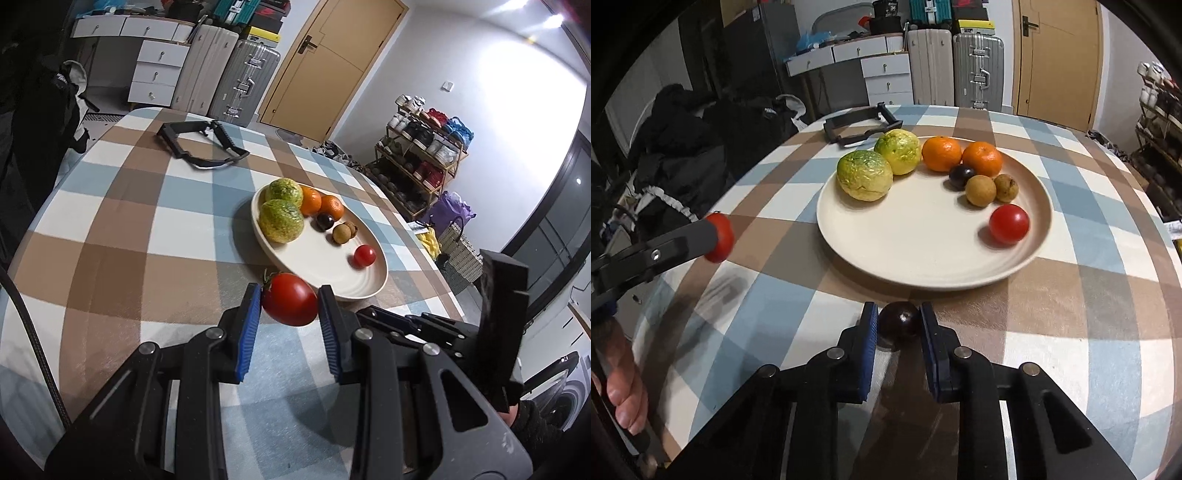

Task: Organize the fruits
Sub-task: 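Grasp the red tomato with the left gripper while the right gripper grasps the dark plum, then place the tomato and plum on the plate and open both grippers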

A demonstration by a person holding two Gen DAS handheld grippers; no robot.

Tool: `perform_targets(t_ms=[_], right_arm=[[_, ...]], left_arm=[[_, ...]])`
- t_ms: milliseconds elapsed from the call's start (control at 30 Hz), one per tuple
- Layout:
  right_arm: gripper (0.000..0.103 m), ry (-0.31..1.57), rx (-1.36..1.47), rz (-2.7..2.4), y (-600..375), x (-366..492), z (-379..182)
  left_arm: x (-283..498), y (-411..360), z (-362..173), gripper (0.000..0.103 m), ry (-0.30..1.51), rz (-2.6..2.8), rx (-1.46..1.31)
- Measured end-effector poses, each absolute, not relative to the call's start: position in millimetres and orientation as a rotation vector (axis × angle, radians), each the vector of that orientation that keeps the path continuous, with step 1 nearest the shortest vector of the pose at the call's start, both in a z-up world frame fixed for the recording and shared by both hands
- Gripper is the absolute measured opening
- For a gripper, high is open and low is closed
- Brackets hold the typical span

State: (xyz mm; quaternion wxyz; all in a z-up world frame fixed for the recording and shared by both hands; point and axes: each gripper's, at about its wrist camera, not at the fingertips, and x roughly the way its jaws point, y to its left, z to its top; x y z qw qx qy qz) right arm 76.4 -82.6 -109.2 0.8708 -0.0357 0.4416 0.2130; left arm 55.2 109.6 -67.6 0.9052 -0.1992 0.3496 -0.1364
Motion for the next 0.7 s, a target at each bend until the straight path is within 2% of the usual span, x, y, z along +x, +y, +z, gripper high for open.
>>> perform_targets(t_ms=[367,700], right_arm=[[0.023,0.846,0.063,0.455,-135.9,80.5,-76.4],[0.023,0.811,0.128,0.486,-166.8,141.6,-30.0]], left_arm=[[101.8,66.5,-56.1,0.028,0.725,-0.284,-0.346],[167.6,23.4,-53.1,0.028,0.745,-0.282,-0.314]])
